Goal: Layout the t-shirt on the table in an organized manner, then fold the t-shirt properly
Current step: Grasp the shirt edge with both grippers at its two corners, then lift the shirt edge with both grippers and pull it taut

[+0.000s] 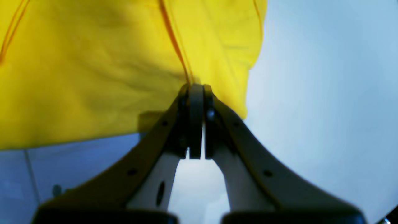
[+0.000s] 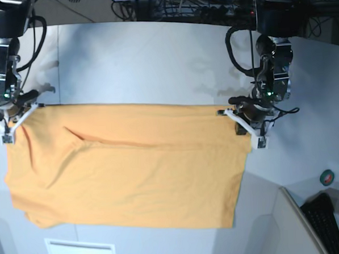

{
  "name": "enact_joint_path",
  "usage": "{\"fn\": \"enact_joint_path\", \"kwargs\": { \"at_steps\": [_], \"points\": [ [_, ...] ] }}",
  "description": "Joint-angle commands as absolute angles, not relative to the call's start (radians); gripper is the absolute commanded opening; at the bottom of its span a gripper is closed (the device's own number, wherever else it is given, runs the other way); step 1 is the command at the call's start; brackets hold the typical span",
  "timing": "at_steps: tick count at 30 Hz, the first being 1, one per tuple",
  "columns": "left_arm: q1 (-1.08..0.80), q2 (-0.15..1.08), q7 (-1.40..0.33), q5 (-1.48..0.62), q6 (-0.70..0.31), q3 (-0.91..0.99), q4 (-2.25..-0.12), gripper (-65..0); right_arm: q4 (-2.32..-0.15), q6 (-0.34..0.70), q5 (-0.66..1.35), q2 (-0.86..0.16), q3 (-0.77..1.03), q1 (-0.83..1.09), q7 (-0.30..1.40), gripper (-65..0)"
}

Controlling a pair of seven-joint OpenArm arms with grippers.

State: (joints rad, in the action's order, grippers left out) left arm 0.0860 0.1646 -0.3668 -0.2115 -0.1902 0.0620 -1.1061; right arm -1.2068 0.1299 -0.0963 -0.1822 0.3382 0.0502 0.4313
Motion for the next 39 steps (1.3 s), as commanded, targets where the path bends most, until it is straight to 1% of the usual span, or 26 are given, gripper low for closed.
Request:
{"fn": "enact_joint_path", "kwargs": {
  "at_steps": [1, 4, 8, 12, 15, 25, 28, 30, 34, 39],
  "points": [
    [0.12, 0.166, -0.346, -0.208, -0.193, 0.065, -1.106, -65.0, -1.224, 0.124, -0.097, -0.194, 0.317, 0.039, 0.421, -65.0],
    [0.163, 0.156, -0.344, -0.203, -0.193, 0.059, -1.027, -65.0, -1.207, 0.124, -0.097, -0.194, 0.285, 0.015, 0.421, -65.0],
    [0.214, 0.157, -0.331, -0.203, -0.193, 0.056, -0.881, -65.0, -1.138, 0.124, -0.097, -0.2, 0.285, -0.018, 0.412, -65.0],
    [0.225, 0.168, -0.213, -0.202, -0.193, 0.054, -0.745, -65.0, -1.092, 0.124, -0.097, -0.206, 0.285, -0.031, 0.412, -65.0],
    [0.225, 0.197, -0.165, -0.202, -0.193, 0.053, -0.67, -65.0, -1.052, 0.124, -0.097, -0.237, 0.286, -0.036, 0.412, -65.0],
    [0.223, 0.263, -0.154, -0.202, -0.193, 0.051, -0.628, -65.0, -1.046, 0.124, -0.097, -0.288, 0.286, -0.013, 0.414, -65.0],
    [0.222, 0.266, -0.13, -0.202, -0.193, 0.051, -0.619, -65.0, -1.044, 0.124, -0.097, -0.291, 0.286, -0.008, 0.414, -65.0],
    [0.22, 0.266, -0.127, -0.202, -0.193, 0.051, -0.618, -65.0, -1.041, 0.124, -0.097, -0.312, 0.286, -0.005, 0.414, -65.0],
    [0.223, 0.266, -0.12, -0.202, -0.193, 0.051, -0.57, -65.0, -1.046, 0.124, -0.097, -0.325, 0.286, 0.007, 0.414, -65.0],
    [0.223, 0.266, -0.12, -0.202, -0.193, 0.051, -0.568, -65.0, -1.04, 0.124, -0.097, -0.363, 0.286, 0.007, 0.412, -65.0]
  ]
}}
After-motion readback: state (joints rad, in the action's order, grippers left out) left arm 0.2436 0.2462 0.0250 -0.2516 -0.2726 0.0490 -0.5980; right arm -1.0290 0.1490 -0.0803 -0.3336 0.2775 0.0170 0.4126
